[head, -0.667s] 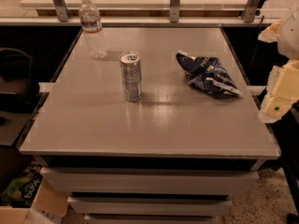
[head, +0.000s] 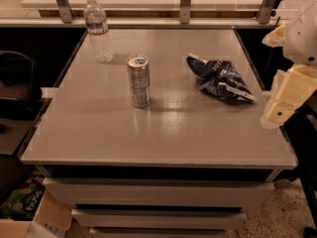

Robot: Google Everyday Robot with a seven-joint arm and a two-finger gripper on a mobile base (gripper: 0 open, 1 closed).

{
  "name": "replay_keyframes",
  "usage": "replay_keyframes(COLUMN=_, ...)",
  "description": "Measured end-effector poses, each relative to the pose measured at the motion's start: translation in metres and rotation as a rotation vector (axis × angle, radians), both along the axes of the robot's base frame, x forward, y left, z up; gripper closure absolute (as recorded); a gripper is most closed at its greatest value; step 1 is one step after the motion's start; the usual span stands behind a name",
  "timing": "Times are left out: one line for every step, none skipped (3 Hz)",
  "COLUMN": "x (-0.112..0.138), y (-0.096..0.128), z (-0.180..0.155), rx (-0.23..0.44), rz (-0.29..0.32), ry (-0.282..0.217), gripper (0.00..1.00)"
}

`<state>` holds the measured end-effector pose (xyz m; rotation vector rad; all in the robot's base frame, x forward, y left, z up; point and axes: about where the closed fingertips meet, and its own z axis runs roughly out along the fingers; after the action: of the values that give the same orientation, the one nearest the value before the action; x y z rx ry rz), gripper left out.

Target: Knock redbull can over

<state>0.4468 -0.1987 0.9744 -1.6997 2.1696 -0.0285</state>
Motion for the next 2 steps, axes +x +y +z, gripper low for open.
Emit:
replay_keyframes(x=0.019, y=0.036, z=-0.015, rx=0.109, rz=0.058, ry=-0.001, gripper=0.0)
replay_keyframes(x=0.037, y=0.067, z=-0.031, rx=0.216, rz=0.066, ry=-0.016, gripper=0.0)
